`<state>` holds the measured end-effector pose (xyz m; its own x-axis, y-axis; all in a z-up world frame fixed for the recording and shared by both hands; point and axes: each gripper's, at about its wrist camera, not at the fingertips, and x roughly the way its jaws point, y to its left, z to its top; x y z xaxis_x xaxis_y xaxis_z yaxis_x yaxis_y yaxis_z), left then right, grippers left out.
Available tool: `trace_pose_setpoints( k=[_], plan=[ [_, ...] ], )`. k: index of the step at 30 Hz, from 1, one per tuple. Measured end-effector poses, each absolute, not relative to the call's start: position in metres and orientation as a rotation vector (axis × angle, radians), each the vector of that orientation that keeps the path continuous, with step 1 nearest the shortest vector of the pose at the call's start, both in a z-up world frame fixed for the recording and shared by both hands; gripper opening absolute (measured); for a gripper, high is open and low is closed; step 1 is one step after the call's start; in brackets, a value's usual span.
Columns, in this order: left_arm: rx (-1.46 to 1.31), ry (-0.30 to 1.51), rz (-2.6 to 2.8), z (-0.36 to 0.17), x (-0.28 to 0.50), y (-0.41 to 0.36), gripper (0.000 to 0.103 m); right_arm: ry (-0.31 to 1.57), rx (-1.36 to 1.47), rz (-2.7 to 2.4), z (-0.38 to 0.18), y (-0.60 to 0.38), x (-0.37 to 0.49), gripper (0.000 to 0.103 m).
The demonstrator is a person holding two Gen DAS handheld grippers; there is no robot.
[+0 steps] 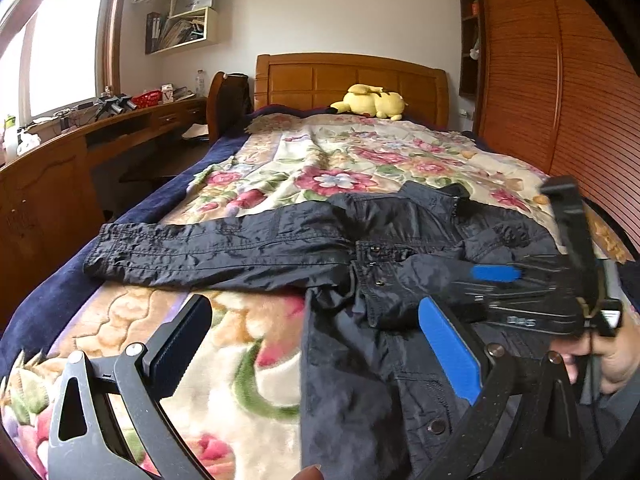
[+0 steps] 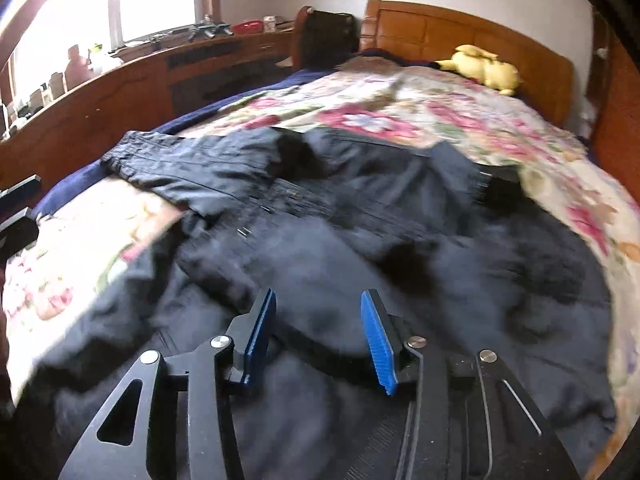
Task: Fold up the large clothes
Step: 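Move the left tool over to the other sleeve's cuff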
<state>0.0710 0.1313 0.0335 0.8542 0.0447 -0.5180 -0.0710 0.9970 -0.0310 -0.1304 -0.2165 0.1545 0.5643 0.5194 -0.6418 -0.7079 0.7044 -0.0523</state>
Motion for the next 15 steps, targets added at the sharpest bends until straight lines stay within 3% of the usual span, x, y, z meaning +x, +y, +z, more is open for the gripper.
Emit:
trace_pose_setpoints(
  k=[6,15],
  plan=[
    [-0.067,0.546,0.087,0.032,0.067,0.151,0.103,0.736,-0.323,0.817,0.129,-0.153,-0.116,0.046],
    [-0.078,0.538,0.107,0.031,0.065,0.157,0.103,0.822,-0.281,0.876,0.112,-0.160,-0.113,0.046]
  ],
)
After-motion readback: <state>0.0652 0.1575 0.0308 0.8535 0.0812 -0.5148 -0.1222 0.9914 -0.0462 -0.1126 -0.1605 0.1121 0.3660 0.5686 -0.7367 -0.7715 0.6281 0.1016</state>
